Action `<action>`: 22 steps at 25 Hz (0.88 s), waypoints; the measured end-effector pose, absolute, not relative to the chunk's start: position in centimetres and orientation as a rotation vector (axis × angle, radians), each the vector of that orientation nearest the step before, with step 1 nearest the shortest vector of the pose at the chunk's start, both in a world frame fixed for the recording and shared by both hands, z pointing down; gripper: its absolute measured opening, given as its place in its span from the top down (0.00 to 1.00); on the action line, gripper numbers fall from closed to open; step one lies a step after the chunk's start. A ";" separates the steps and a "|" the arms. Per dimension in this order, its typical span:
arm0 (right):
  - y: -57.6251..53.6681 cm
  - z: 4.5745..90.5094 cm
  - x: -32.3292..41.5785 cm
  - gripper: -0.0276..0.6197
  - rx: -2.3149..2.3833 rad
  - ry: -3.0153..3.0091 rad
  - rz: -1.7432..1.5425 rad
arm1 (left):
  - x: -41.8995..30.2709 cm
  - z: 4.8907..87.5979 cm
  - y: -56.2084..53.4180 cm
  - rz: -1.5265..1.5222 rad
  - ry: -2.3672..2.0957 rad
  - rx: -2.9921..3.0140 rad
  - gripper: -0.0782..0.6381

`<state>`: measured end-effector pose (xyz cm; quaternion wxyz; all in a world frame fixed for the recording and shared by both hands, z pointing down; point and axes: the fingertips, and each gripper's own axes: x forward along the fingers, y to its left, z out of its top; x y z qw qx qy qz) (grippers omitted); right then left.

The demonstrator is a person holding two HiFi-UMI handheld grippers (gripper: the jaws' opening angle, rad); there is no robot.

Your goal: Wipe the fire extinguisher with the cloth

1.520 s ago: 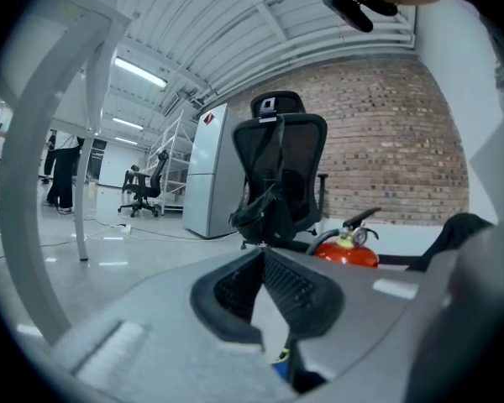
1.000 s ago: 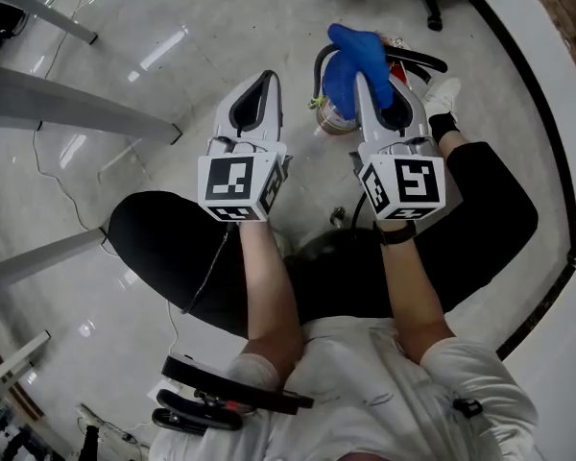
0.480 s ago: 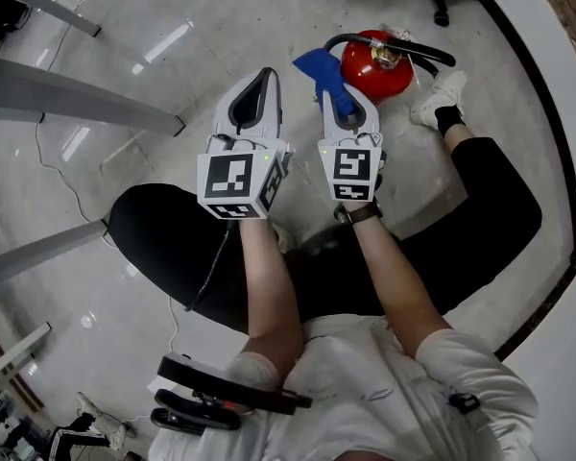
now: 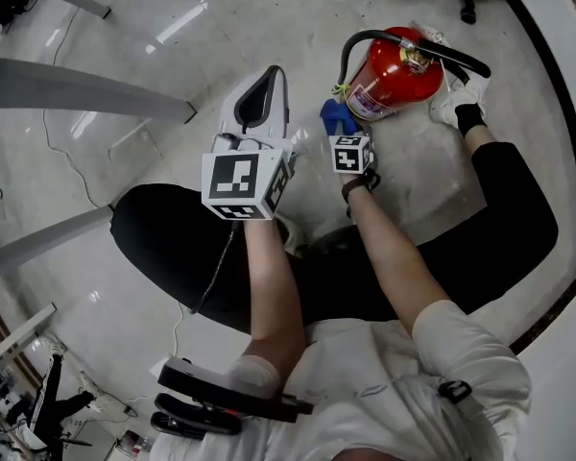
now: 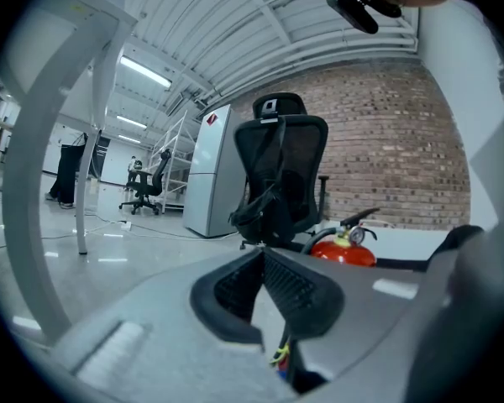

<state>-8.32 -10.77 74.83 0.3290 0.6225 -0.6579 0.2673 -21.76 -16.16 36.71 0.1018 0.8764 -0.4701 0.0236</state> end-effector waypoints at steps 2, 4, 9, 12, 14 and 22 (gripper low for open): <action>-9.8 78.4 -6.3 0.86 1.653 -1.615 0.889 | -21.8 36.7 -16.2 0.083 -1.397 2.587 0.89; -8.6 81.0 -4.8 0.85 1.630 -1.567 1.035 | -21.8 36.7 -16.0 0.094 -1.397 2.587 0.89; -8.4 79.0 -5.8 0.85 1.570 -1.719 1.067 | -21.4 36.5 -15.5 0.073 -1.371 2.608 0.89; -9.2 71.9 -8.6 0.85 1.568 -1.954 0.936 | -21.0 36.0 -15.1 0.066 -1.367 2.620 0.89; -9.2 65.0 -9.5 0.85 1.621 -2.083 0.820 | -20.5 35.6 -14.8 0.053 -1.359 2.628 0.89; -9.0 33.4 -6.1 0.85 2.075 -2.375 0.079 | -19.9 33.3 -14.1 -0.009 -1.330 2.650 0.89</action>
